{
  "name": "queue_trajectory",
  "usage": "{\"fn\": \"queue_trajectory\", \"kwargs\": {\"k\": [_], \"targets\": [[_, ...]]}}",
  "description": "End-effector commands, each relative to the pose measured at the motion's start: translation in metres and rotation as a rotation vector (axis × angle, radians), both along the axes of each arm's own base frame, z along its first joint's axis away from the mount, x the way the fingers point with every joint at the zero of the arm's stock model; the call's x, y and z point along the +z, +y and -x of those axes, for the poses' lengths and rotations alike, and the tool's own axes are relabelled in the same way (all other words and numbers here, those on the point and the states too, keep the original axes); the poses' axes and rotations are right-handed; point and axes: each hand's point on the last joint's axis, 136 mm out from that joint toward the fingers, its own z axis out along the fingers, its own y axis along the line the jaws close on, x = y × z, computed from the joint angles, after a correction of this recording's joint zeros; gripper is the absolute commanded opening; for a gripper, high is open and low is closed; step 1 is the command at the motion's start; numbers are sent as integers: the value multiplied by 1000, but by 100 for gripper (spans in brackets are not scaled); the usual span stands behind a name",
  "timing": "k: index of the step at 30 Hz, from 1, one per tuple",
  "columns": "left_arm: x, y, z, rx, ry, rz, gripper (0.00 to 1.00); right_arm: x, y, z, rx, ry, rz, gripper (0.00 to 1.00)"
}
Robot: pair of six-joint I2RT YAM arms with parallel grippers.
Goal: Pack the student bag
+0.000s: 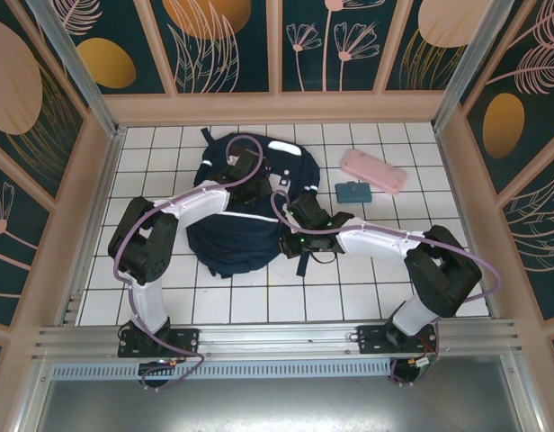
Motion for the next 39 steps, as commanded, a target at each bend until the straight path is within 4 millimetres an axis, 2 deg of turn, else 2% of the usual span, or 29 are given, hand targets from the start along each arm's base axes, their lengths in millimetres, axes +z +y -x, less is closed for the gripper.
{"fn": "queue_trajectory", "kwargs": {"k": [1, 4, 6, 7, 10, 13, 16, 20, 25, 29, 32, 34, 39], "targets": [[11, 5, 10, -69, 9, -51, 34, 13, -13, -18, -81, -57, 29, 4], [43, 10, 19, -169, -55, -109, 51, 22, -20, -34, -149, -82, -1, 3], [56, 22, 29, -247, -83, -208, 61, 28, -25, -49, -212, -97, -20, 2], [65, 29, 35, -286, -102, -263, 64, 31, -28, -57, -237, -100, -33, 1], [74, 46, 52, -383, -119, -379, 70, 33, -38, -82, -319, -108, -59, 0], [70, 47, 70, -482, -117, -399, 73, 33, -42, -103, -351, -120, -69, 0], [61, 35, 85, -592, -150, -429, 74, 35, -41, -117, -347, -130, -68, 0], [50, 22, 97, -723, -214, -564, 76, 38, -41, -126, -339, -126, -74, 0], [37, 8, 107, -883, -234, -666, 77, 39, -44, -126, -339, -113, -86, 0], [20, 10, 102, -931, -198, -747, 77, 37, -44, -123, -334, -104, -92, 0], [4, 12, 101, -978, -151, -794, 73, 37, -43, -121, -329, -96, -100, 0], [-7, 13, 96, -988, -135, -833, 67, 38, -42, -120, -324, -94, -106, 0], [-9, 13, 77, -952, -172, -907, 53, 40, -41, -119, -324, -90, -112, 0]]}}
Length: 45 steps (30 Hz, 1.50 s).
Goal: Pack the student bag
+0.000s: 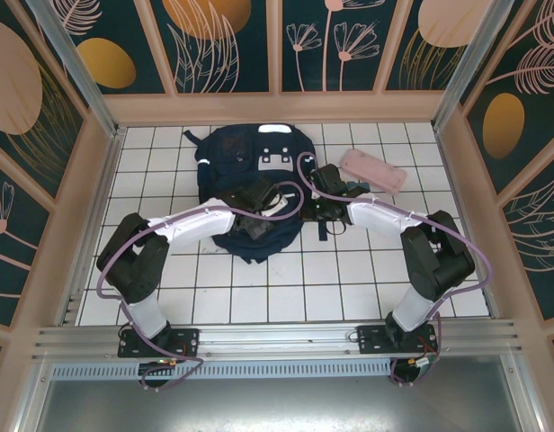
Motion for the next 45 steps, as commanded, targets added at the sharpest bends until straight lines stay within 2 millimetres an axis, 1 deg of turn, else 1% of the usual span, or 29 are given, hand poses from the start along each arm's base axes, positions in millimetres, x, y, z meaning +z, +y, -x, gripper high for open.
{"fn": "queue_trajectory", "kwargs": {"k": [1, 6, 8, 11, 13, 14, 16, 19, 21, 23, 24, 25, 29, 32, 35, 39, 42, 44, 45], "targets": [[11, 0, -20, -9, -88, -52, 50, 25, 11, -14, 12, -76, -67, 0], [14, -1, -30, -12, -137, -65, 34, 27, 9, -12, 8, -77, -68, 0], [14, -1, -31, -18, -143, -70, 33, 27, 8, -11, 7, -77, -67, 0], [12, -2, -34, -21, -152, -82, 36, 27, 8, -10, 9, -77, -70, 0], [10, -2, -36, -25, -156, -90, 36, 28, 8, -10, 10, -81, -69, 0], [10, -2, -37, -26, -158, -90, 33, 29, 8, -8, 16, -83, -69, 0], [14, -5, -39, -29, -171, -78, 25, 31, 8, -7, 30, -92, -71, 0], [29, -9, -41, -28, -200, -34, 15, 36, 8, 1, 85, -121, -74, 0], [43, -10, -42, -17, -231, 2, 10, 41, 7, 9, 135, -151, -79, 0], [57, -10, -43, 2, -262, 38, 6, 47, 8, 18, 180, -175, -94, 0], [59, -10, -43, 15, -268, 49, 4, 51, 9, 22, 207, -189, -106, 0], [75, -9, -44, 33, -297, 81, 3, 55, 10, 26, 224, -202, -118, 0], [100, -11, -48, 112, -332, 178, 1, 64, 16, 42, 301, -229, -167, 0], [113, -19, -49, 147, -320, 261, 0, 64, 26, 54, 344, -242, -172, 0], [122, -26, -50, 173, -303, 321, 0, 62, 43, 70, 399, -256, -185, 0], [134, -28, -53, 204, -305, 353, 0, 64, 72, 94, 471, -284, -233, 0], [142, -33, -52, 205, -292, 386, 0, 70, 92, 105, 497, -309, -292, 0], [146, -37, -50, 196, -284, 416, 0, 74, 104, 111, 503, -304, -336, 2], [147, -37, -50, 194, -286, 423, 0, 76, 106, 112, 491, -297, -360, 6]]}}
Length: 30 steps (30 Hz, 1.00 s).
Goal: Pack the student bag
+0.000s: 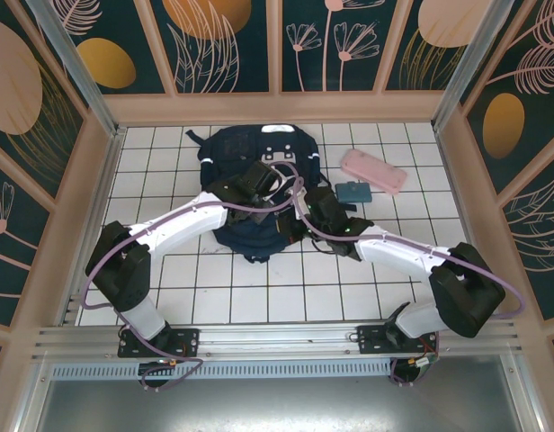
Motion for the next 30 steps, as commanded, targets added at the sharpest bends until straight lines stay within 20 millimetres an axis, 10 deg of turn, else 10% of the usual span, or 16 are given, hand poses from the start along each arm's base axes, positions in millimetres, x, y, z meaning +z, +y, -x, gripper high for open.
{"fn": "queue_trajectory", "kwargs": {"k": [1, 13, 19, 30], "targets": [[77, -27, -31, 55, -183, 269, 0, 14, 29, 31, 111, 46, -129, 10], [75, -16, -12, 42, -199, 326, 0, 57, -89, -18, -389, 259, -391, 57], [71, -13, -7, 34, -202, 330, 0, 80, -94, -44, -530, 417, -459, 63], [78, -8, 3, 33, -215, 385, 0, 81, -31, -69, -286, 555, -576, 62]]}}
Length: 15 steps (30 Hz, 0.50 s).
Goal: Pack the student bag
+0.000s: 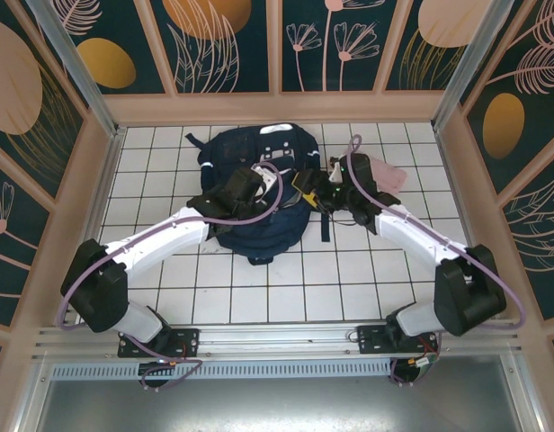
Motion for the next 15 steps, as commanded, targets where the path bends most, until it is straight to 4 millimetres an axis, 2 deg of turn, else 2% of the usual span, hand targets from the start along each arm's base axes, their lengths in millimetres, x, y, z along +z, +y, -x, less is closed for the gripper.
{"fn": "queue_trajectory", "kwargs": {"k": [1, 4, 7, 10, 12, 13, 15], "targets": [[54, -13, -8, 19, -116, 194, 0, 34, 27, 5, 123, -89, -164, 62], [54, -12, -6, 29, -107, 215, 1, 38, 35, 4, 136, -114, -186, 62], [54, -8, -3, 61, -91, 245, 9, 31, 42, 0, 134, -65, -188, 62], [58, -2, 0, 140, -54, 305, 32, 21, 50, -1, 140, -18, -194, 52], [60, 5, 4, 208, -14, 348, 47, 23, 57, -1, 156, -15, -214, 45], [61, 7, 7, 234, 13, 373, 53, 25, 61, -2, 162, -16, -223, 42], [60, 8, 17, 260, 70, 430, 57, 30, 65, -4, 167, -25, -233, 37]]}}
